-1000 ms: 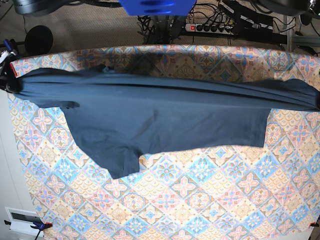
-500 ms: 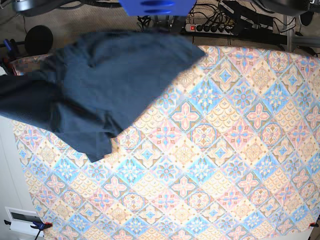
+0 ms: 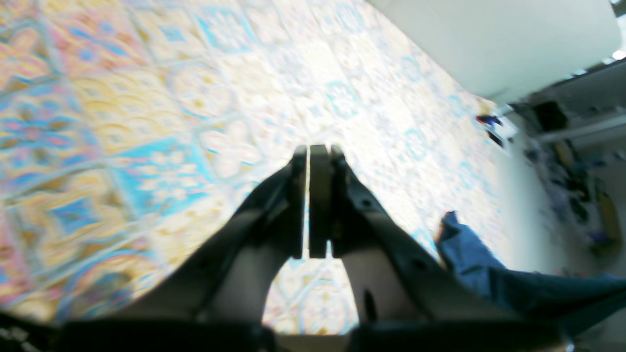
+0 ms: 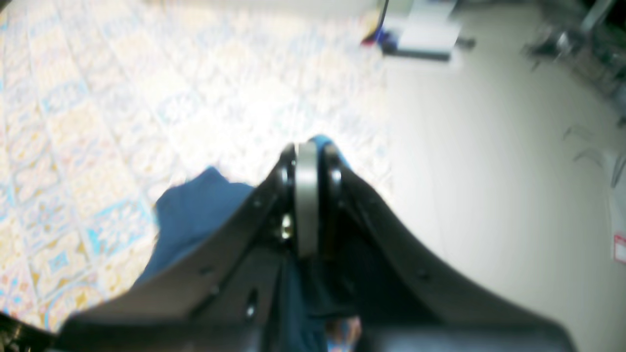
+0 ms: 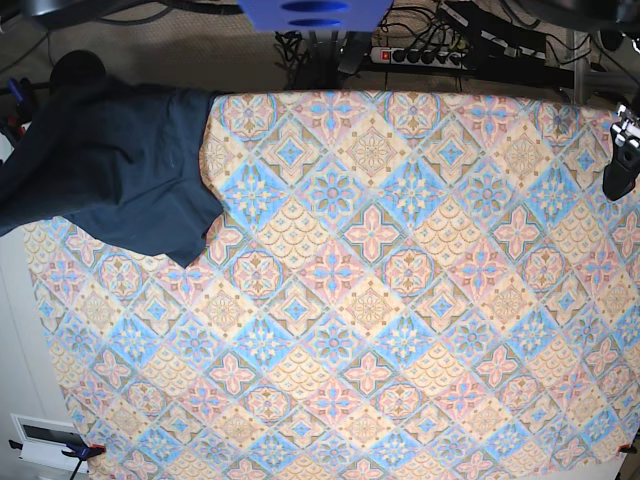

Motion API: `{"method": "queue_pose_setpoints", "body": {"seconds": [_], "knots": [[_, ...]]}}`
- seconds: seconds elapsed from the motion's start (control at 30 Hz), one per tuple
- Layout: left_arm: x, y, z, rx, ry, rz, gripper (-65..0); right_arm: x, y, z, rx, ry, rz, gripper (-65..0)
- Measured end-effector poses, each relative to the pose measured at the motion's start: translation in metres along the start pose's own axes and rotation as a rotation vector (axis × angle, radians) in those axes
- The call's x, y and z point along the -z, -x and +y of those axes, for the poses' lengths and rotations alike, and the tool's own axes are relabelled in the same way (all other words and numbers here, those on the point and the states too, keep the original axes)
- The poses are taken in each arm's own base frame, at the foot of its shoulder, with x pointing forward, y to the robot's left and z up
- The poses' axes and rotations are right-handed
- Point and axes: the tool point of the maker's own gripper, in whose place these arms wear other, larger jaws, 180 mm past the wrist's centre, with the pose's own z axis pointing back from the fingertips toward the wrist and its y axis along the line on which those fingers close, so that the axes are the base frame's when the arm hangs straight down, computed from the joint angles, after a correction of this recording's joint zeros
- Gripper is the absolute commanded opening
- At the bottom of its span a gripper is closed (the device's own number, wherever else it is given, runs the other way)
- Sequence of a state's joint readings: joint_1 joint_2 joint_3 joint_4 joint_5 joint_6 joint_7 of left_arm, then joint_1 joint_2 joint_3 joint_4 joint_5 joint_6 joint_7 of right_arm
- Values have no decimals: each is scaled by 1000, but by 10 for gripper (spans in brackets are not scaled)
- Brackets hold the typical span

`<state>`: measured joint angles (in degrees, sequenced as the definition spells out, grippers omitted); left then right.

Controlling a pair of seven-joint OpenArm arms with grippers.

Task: Layout the t-shirt on the table in an organized manner, then fold the t-shirt properly
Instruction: 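Lower the shirt with the right gripper and release it in a heap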

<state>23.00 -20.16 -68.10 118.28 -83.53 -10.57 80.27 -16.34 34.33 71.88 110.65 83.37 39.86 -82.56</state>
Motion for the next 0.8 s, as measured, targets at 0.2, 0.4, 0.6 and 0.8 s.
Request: {"method": "queue_pose_setpoints", "body": {"seconds": [0.2,0.4,0.6,0.8], "knots": [[14,17,-10,-38,53,31,-650,18,-77,5,-87,-39,-259,-643],[22,26,-17,-49,84,67,-650,68,-131,27,-72,-243,-390,-643],[21,35,-7,-104,67,71,-650,133,-154,3,17,-234,-333,-643],[23,40,-3,-116,46,68,-650,166,-233,6,49,-246,-511,-643]]}}
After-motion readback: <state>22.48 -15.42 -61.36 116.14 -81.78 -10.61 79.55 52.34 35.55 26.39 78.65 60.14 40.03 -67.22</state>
